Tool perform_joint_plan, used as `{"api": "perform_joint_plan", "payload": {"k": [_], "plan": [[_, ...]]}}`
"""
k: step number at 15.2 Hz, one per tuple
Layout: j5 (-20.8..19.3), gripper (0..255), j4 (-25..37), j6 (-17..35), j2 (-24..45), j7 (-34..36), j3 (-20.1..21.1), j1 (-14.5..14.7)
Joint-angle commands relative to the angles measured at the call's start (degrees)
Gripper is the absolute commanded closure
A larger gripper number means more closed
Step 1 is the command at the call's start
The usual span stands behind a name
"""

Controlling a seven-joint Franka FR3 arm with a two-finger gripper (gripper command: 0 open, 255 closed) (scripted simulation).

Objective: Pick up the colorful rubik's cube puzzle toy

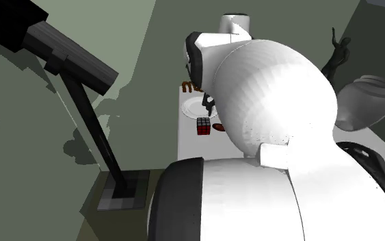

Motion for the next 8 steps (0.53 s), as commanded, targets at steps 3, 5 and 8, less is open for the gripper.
{"api": "perform_joint_plan", "payload": {"k": [3,5,8], "plan": [[1.84,0,-1.16,7.02,5.55,2.47,2.49,1.29],[2.55,0,-1.22,10.54,8.89,3.63,3.69,1.85],[3.33,0,-0.70,15.66,14.33,5.37,5.46,2.61]]}}
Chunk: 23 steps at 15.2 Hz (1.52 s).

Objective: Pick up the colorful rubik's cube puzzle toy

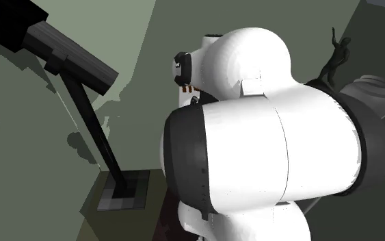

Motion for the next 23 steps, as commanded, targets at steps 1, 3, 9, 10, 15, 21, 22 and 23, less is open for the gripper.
{"api": "perform_joint_plan", "payload": {"k": [1,3,9,10,15,21,22,23], "plan": [[0.53,0,0.08,3.39,3.24,1.28,1.23,0.57],[0.55,0,-0.98,5.08,3.88,1.27,1.32,0.59],[0.59,0,-3.67,9.89,6.00,1.27,1.62,0.60],[0.59,0,-3.67,9.89,5.99,1.27,1.62,0.60],[0.60,255,-3.70,9.87,5.94,1.27,1.63,0.61],[0.58,255,-3.22,9.01,5.57,1.27,1.56,0.60],[0.58,255,-2.76,8.14,5.16,1.27,1.51,0.60],[0.57,255,-2.26,7.29,4.80,1.27,1.46,0.60]]}}
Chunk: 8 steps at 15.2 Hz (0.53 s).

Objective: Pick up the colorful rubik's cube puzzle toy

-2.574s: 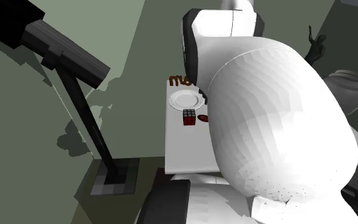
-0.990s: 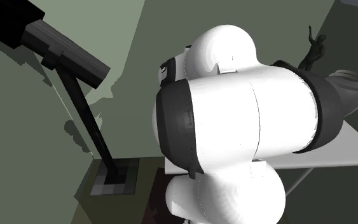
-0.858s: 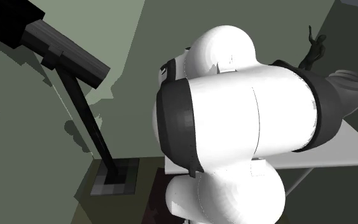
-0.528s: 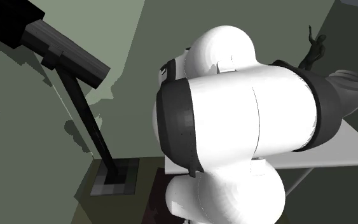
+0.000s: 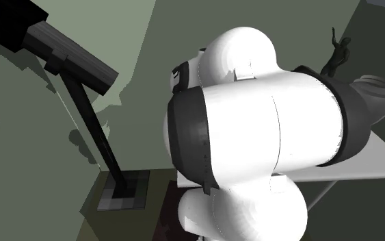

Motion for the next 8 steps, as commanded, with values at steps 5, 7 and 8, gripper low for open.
{"api": "perform_joint_plan", "payload": {"k": [5,7,8], "plan": [[-0.07,255,3.08,-5.09,-2.00,0.02,-0.32,-0.02],[-0.11,255,4.19,-6.76,-2.57,0.03,-0.42,-0.04],[-0.13,255,4.76,-7.59,-2.82,0.04,-0.47,-0.05]]}}
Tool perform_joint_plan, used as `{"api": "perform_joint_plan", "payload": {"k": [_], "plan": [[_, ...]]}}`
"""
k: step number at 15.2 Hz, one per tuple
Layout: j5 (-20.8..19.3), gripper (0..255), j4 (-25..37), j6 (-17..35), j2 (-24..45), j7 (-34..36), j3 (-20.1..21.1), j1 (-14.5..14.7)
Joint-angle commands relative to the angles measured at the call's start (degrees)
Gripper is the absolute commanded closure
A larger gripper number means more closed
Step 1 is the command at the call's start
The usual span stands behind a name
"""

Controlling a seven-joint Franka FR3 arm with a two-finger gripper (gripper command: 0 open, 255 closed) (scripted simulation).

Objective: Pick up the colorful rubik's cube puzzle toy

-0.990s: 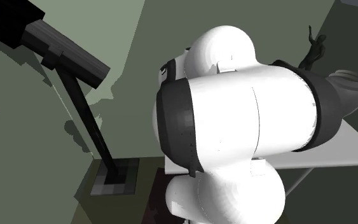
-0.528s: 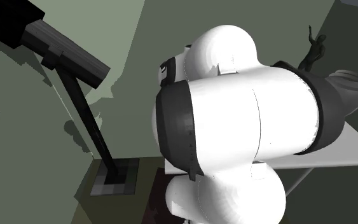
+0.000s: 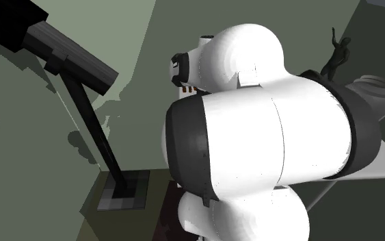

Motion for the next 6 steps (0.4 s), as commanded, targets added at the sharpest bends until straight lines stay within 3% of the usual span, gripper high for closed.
{"api": "perform_joint_plan", "payload": {"k": [1,6], "plan": [[0.01,255,1.35,-1.95,-0.59,0.16,-0.02,0.05],[-0.06,255,3.25,-4.52,-1.26,0.19,-0.17,0.02]]}}
